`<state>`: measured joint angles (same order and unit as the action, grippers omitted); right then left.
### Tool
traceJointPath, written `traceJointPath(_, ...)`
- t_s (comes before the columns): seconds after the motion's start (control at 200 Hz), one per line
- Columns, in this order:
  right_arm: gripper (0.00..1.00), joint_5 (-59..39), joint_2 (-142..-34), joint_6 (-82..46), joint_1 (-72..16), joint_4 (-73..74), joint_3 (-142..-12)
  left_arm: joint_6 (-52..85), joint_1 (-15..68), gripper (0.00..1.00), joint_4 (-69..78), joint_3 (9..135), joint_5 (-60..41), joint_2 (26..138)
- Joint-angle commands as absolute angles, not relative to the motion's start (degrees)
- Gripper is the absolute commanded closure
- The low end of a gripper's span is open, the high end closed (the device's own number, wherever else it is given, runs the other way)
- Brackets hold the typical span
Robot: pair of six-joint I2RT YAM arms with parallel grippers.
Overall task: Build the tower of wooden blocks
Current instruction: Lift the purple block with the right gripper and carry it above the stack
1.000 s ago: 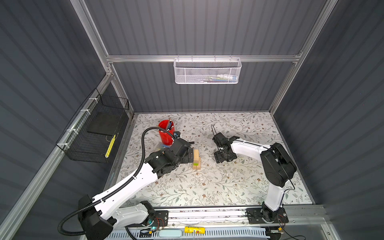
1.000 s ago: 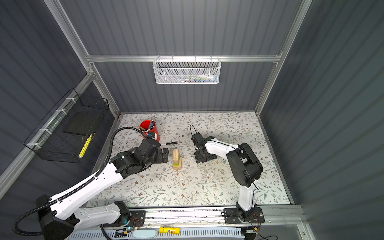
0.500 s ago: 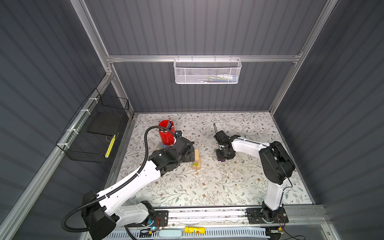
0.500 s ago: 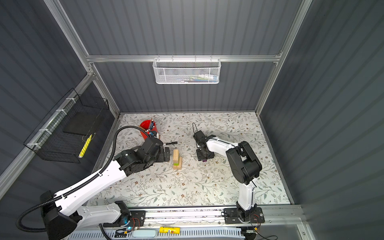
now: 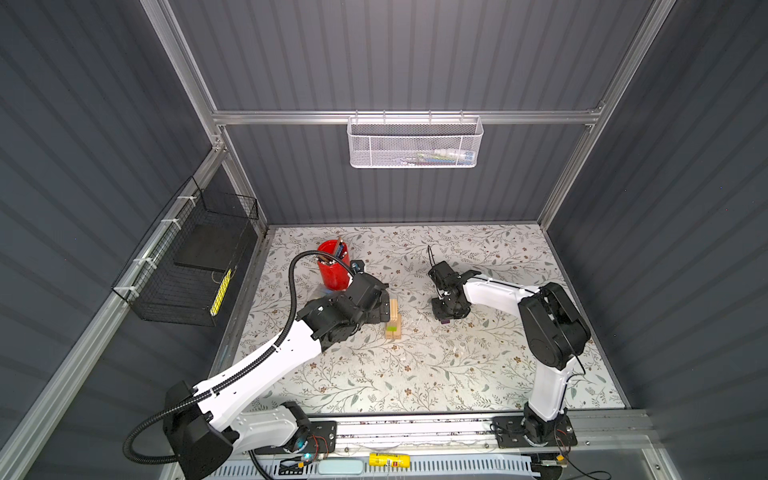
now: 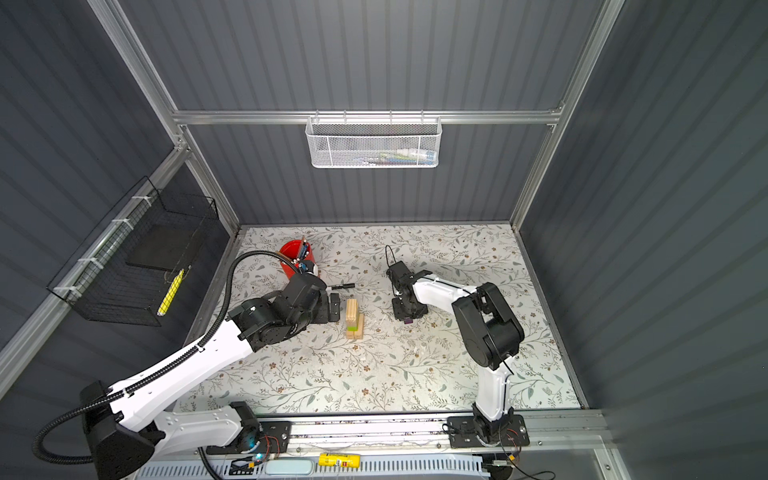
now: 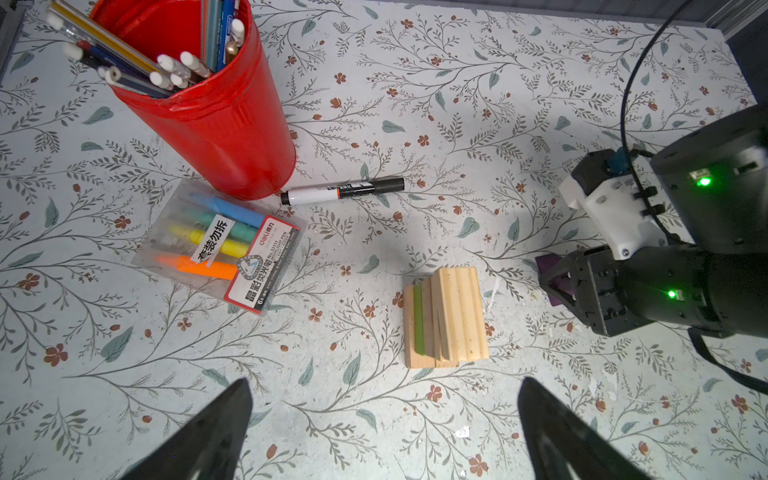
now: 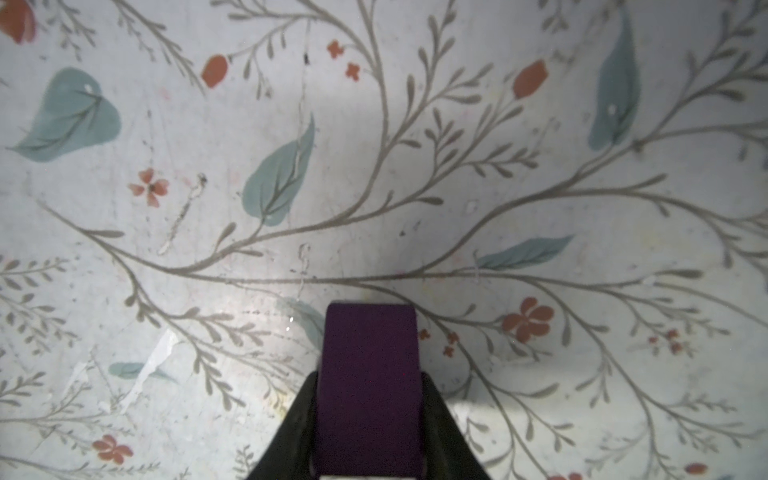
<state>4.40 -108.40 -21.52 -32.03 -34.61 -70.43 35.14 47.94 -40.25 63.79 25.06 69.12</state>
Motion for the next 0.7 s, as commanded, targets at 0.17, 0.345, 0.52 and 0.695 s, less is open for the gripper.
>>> traceJointPath(0.17, 0.75, 6.67, -97.78, -32.86, -34.29, -42.10, -71.78, 36.70, 47.71, 0.00, -42.43, 63.89, 25.92, 65.87)
traceJointPath(0.345, 0.75, 9.92, -95.87, -39.99, -38.56, -51.02, -77.82, 38.19, 47.64, 0.00, -43.92, 61.80, 26.60, 63.40)
traceJointPath(0.52, 0.74, 12.75, -95.34, -46.66, -44.44, -57.21, -84.45, 39.82, 47.64, 0.00, -45.65, 59.27, 27.62, 60.07)
traceJointPath(0.695, 0.74, 14.71, -99.25, -50.76, -50.03, -61.95, -93.39, 42.53, 47.64, 0.00, -48.52, 57.27, 29.59, 56.45)
